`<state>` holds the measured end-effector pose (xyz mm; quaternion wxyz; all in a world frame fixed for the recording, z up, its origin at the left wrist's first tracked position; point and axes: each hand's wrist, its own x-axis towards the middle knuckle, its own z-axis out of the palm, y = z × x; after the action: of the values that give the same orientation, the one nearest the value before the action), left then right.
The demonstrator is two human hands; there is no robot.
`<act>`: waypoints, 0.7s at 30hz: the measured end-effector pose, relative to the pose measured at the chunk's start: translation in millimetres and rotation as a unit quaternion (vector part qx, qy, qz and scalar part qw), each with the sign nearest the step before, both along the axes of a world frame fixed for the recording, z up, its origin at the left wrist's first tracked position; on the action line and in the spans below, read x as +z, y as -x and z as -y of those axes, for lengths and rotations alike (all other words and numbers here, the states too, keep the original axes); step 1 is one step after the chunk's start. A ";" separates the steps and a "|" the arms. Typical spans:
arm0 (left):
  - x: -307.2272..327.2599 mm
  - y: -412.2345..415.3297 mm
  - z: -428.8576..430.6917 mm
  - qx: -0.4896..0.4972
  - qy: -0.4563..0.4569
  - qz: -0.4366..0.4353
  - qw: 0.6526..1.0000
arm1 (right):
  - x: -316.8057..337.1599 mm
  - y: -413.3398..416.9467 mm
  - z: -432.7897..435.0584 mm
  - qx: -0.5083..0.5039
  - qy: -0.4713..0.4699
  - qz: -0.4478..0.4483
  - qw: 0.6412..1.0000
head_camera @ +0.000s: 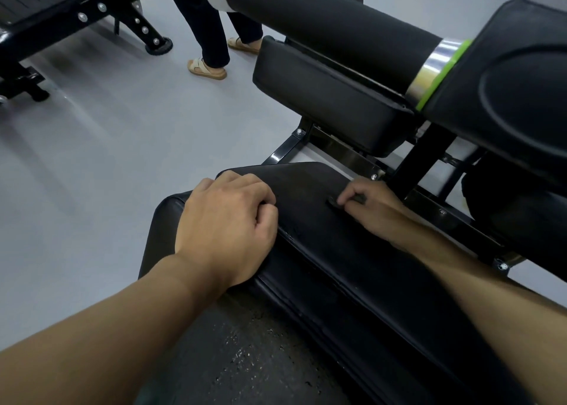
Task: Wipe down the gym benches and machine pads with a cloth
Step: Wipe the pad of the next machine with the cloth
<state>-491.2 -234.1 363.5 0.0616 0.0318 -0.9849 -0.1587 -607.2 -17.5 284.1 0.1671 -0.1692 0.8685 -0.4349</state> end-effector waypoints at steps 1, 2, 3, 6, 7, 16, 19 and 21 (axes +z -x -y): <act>0.3 -0.3 0.2 0.001 0.001 -0.002 1.000 | -2.7 3.8 8.7 -0.018 -0.002 0.003 1.000; 0.7 0.1 0.1 0.001 0.001 -0.002 1.000 | -4.4 2.7 10.4 -0.030 -0.012 0.006 0.999; 1.1 0.0 -0.6 0.000 0.000 0.001 1.000 | -1.0 -5.1 5.5 -0.030 -0.021 0.008 0.999; 0.4 0.5 0.1 0.006 0.001 0.001 1.000 | 15.0 -34.6 -20.8 0.021 0.008 0.004 1.000; 0.1 0.7 0.5 0.006 0.001 -0.001 1.000 | 17.5 -35.6 -21.2 0.028 0.014 0.001 0.999; 1.4 -0.3 -0.4 0.007 0.005 0.000 1.000 | 23.1 -42.4 -9.8 0.030 0.016 0.003 0.999; 0.9 0.3 0.1 0.004 0.003 -0.005 1.000 | 18.8 -30.8 2.1 0.021 0.003 -0.022 1.000; 1.1 -0.6 0.0 0.007 0.004 -0.005 1.000 | 12.5 -17.4 22.4 -0.007 -0.015 -0.021 1.000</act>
<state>-490.6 -234.1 364.6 0.0677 0.0372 -0.9850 -0.1543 -589.8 -39.9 296.7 0.1482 -0.1701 0.8795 -0.4191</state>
